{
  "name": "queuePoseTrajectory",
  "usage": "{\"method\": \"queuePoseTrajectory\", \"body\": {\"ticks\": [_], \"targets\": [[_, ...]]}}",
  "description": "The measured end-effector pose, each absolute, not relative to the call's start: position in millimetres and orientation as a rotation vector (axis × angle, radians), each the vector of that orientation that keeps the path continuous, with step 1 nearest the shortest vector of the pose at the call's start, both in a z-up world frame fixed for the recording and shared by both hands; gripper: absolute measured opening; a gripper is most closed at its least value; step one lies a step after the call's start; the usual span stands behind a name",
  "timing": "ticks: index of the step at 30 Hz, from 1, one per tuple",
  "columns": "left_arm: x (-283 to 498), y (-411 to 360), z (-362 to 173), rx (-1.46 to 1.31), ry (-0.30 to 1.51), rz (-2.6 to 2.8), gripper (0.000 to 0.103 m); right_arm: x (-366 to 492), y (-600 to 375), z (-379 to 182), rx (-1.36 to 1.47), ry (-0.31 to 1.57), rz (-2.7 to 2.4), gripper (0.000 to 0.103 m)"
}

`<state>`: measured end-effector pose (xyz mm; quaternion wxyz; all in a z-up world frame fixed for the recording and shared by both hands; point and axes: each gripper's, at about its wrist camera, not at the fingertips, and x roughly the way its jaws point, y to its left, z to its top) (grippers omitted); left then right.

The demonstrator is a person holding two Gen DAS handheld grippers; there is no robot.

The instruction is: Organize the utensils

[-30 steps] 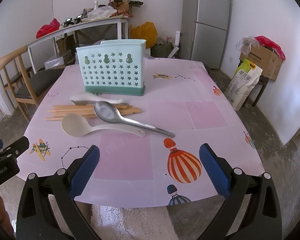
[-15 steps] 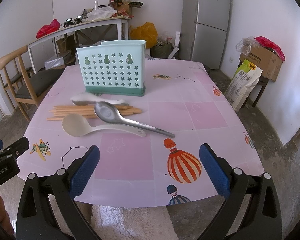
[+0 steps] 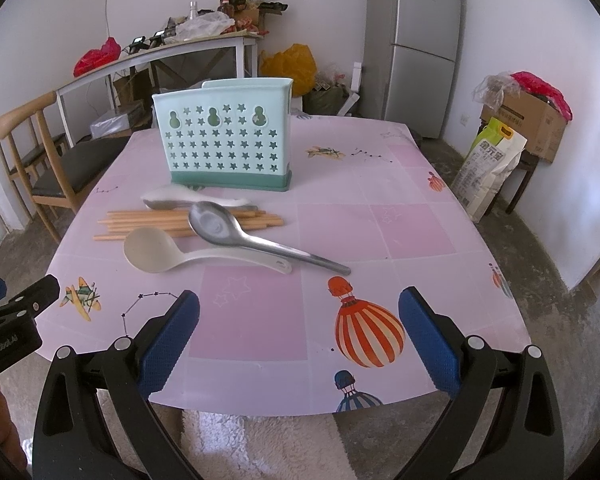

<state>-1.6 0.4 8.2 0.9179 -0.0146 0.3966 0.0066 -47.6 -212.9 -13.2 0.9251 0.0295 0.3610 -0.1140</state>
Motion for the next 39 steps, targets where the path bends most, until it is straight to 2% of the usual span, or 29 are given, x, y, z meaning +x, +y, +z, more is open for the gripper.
{"method": "queuePoseTrajectory", "body": {"ticks": [22,30,39], "targets": [[22.6,-12.6,-17.0,0.054,0.898,0.006,0.095,-29.7,-231.5,-39.4,0.089,0.774,-0.234,0.097],[36.8,-13.2,-5.8,-0.08,0.817,-0.209,0.095,-21.5,-240.4,-40.8,0.108,0.705,-0.218,0.097],[75.7,-29.1,-12.0,-0.134,0.886,-0.266,0.095,-2.2,-249.4,-35.3,0.143,0.662,-0.108,0.097]]}}
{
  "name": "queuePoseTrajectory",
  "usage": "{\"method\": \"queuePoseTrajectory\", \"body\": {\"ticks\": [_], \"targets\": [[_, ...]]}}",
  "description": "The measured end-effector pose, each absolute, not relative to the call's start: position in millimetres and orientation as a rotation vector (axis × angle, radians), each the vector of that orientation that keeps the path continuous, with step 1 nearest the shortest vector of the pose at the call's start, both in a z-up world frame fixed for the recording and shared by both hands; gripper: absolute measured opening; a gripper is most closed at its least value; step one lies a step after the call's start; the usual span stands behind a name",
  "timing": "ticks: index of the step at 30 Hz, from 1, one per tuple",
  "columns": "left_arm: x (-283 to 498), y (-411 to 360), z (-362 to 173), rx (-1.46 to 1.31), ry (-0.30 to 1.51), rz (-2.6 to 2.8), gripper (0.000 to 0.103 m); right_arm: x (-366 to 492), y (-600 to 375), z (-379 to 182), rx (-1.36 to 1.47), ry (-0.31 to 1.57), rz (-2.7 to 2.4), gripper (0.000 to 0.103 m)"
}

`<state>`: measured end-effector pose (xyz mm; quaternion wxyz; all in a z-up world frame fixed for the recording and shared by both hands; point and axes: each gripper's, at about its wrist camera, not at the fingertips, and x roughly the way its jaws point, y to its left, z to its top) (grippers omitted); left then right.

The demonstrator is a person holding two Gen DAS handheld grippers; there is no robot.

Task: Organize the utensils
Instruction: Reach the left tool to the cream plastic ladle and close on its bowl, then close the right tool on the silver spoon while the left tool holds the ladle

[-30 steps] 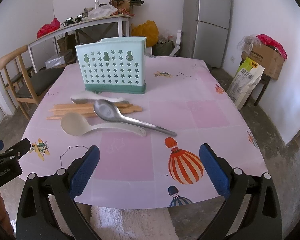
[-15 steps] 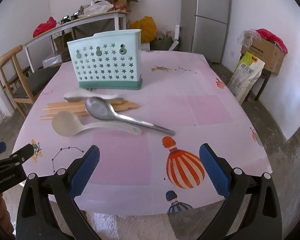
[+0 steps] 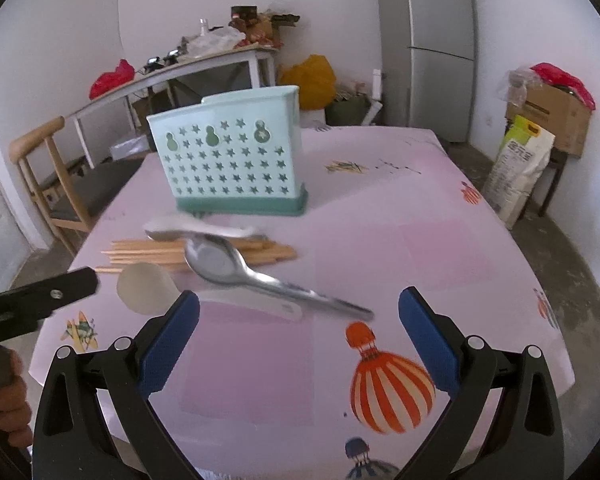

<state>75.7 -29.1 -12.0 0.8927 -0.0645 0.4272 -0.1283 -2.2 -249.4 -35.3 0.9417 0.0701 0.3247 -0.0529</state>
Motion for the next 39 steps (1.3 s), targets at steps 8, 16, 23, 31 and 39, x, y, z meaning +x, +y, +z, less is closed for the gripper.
{"method": "queuePoseTrajectory", "body": {"ticks": [8,16,23,31,39], "targets": [[101.6,-45.3,-29.8,-0.096,1.008,-0.277,0.054,20.0,-253.8,-29.0,0.156,0.666,0.002,0.097],[117.1,-45.8,-51.7,-0.181,1.109,-0.277,0.026,45.3,-251.2,-27.8,0.117,0.685,0.134,0.093],[126.8,-38.3,-55.7,-0.247,1.122,-0.26,0.008,57.1,-246.9,-27.1,0.094,0.695,0.185,0.083],[120.1,-17.3,-52.2,-0.301,1.158,-0.283,0.006,45.8,-241.2,-21.8,0.05,0.666,0.187,0.073],[101.0,21.5,-50.2,-0.278,1.173,-0.254,0.006,48.2,-207.4,-33.6,-0.077,0.685,0.2,0.056]]}}
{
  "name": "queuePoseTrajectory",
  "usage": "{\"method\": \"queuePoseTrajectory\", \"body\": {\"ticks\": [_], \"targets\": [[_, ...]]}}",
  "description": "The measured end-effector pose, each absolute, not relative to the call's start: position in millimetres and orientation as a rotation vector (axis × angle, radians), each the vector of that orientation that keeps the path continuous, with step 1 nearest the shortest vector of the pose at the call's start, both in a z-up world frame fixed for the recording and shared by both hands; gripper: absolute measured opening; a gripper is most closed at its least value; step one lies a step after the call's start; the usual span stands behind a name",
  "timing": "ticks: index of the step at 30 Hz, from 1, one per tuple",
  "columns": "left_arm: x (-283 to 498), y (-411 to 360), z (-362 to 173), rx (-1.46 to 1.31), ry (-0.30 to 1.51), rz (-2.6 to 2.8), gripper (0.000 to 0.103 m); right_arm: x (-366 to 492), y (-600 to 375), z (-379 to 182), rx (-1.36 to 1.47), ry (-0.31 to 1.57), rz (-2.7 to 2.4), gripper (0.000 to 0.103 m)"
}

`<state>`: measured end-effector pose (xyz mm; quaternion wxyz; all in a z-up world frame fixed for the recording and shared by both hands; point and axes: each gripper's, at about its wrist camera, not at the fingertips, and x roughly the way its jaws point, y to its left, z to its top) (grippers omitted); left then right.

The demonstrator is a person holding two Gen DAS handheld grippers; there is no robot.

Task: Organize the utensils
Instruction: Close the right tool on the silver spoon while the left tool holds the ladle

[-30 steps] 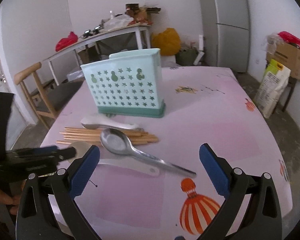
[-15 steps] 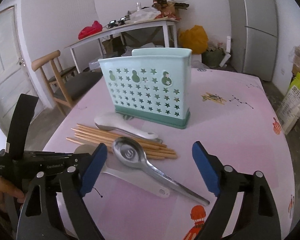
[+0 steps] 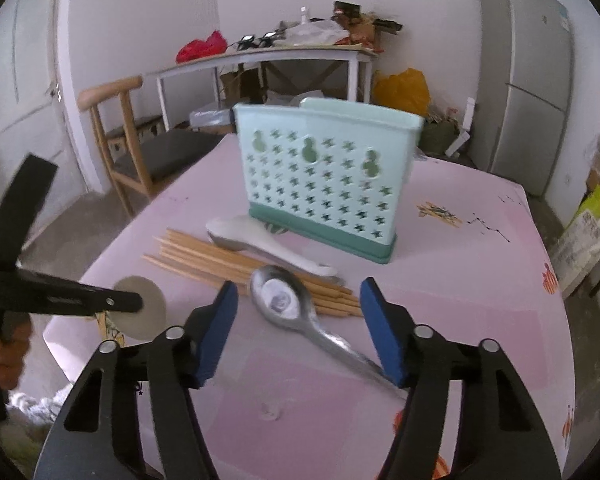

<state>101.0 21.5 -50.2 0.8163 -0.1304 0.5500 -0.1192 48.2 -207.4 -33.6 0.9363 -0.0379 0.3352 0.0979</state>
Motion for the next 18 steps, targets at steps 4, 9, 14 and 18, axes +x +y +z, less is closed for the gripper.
{"method": "queuePoseTrajectory", "body": {"ticks": [4,9,14,18], "targets": [[96.2,37.7,-51.2,-0.273,1.171,-0.251,0.006,61.1,-187.3,-52.9,-0.147,0.745,0.193,0.044],[93.9,50.8,-49.7,-0.252,1.161,-0.267,0.006,74.5,-166.6,-70.8,-0.248,0.787,0.183,0.037],[93.5,62.1,-52.3,-0.27,1.164,-0.288,0.006,84.3,-151.9,-86.3,-0.337,0.817,0.167,0.034],[93.5,64.3,-52.6,-0.276,1.16,-0.299,0.006,86.4,-146.4,-88.8,-0.377,0.809,0.144,0.03]]}}
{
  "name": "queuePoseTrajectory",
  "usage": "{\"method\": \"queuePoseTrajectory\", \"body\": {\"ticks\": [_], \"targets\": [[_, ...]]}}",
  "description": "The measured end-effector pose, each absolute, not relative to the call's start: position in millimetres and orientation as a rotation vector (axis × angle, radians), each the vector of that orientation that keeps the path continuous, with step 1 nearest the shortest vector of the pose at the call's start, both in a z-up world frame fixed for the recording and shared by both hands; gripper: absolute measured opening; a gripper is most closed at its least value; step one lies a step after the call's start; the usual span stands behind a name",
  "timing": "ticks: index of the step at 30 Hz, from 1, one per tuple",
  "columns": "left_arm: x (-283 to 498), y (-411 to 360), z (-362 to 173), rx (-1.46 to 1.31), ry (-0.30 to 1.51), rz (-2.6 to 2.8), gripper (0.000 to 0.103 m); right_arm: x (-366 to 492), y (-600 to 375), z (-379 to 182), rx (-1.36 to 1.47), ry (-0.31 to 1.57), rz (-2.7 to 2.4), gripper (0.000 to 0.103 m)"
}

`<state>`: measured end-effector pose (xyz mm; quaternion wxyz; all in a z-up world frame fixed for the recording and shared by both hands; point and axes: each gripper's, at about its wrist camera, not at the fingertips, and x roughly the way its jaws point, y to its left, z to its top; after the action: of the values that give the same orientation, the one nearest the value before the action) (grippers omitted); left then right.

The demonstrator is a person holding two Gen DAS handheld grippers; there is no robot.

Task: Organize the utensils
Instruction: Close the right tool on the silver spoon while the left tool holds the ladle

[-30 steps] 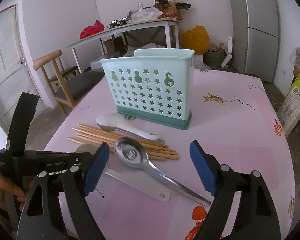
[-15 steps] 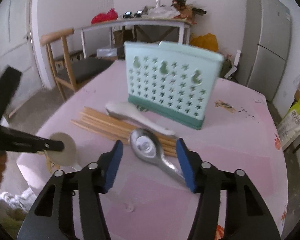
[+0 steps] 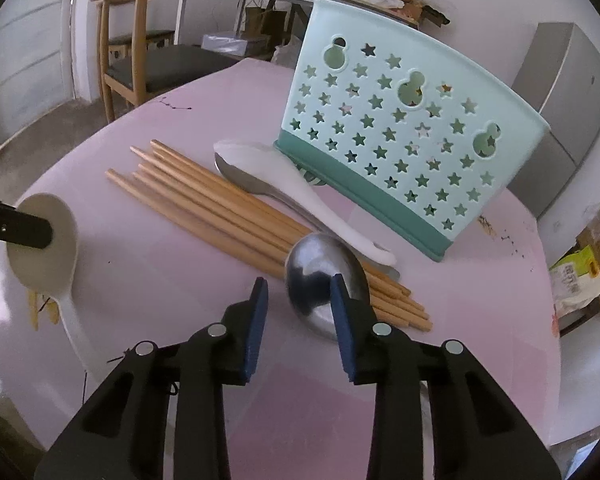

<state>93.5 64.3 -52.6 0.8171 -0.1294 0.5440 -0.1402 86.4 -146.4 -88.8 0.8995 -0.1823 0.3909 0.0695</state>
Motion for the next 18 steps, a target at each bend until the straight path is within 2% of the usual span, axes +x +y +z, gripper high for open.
{"method": "queuePoseTrajectory", "body": {"ticks": [12,18], "targets": [[90.2,65.0,-53.3,-0.279,1.14,-0.293,0.006,87.5,-143.2,-82.4,-0.403,0.779,0.089,0.007],[87.7,64.6,-49.1,-0.274,1.112,-0.283,0.006,83.8,-158.4,-69.8,-0.317,0.766,0.097,0.003]]}}
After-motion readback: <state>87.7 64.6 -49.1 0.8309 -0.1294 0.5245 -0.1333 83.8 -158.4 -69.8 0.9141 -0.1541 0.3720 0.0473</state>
